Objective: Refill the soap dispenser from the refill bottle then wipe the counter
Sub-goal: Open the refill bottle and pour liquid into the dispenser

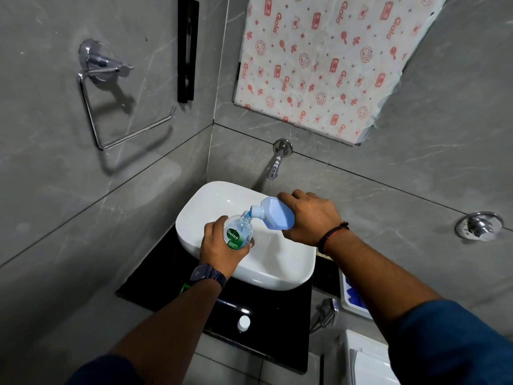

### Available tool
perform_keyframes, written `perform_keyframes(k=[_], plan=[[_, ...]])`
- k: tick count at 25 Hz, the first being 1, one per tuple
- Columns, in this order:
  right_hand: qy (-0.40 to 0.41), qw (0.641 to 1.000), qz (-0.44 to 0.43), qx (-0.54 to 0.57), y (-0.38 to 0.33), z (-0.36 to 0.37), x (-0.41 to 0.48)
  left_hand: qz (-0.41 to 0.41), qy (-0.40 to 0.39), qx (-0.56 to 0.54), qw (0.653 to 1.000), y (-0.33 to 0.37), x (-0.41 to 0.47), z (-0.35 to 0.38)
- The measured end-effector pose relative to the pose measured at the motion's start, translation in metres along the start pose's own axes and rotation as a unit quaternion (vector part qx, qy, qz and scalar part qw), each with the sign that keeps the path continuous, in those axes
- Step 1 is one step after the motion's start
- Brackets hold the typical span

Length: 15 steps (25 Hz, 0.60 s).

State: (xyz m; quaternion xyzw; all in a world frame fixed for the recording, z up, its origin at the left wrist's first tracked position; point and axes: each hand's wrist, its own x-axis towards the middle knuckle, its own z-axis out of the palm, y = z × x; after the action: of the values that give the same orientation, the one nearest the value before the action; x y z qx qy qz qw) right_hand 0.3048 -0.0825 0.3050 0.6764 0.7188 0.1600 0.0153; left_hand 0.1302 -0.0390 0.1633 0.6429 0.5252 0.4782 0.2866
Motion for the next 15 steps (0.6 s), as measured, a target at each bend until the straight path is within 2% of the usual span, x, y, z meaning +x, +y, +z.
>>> perform_keyframes(k=[15], plan=[[-0.005, 1.000, -0.002, 0.001, 0.0032, 0.0013, 0.0018, -0.003, -0.003, 0.003, 1.000, -0.0010, 0.0013, 0.0017]])
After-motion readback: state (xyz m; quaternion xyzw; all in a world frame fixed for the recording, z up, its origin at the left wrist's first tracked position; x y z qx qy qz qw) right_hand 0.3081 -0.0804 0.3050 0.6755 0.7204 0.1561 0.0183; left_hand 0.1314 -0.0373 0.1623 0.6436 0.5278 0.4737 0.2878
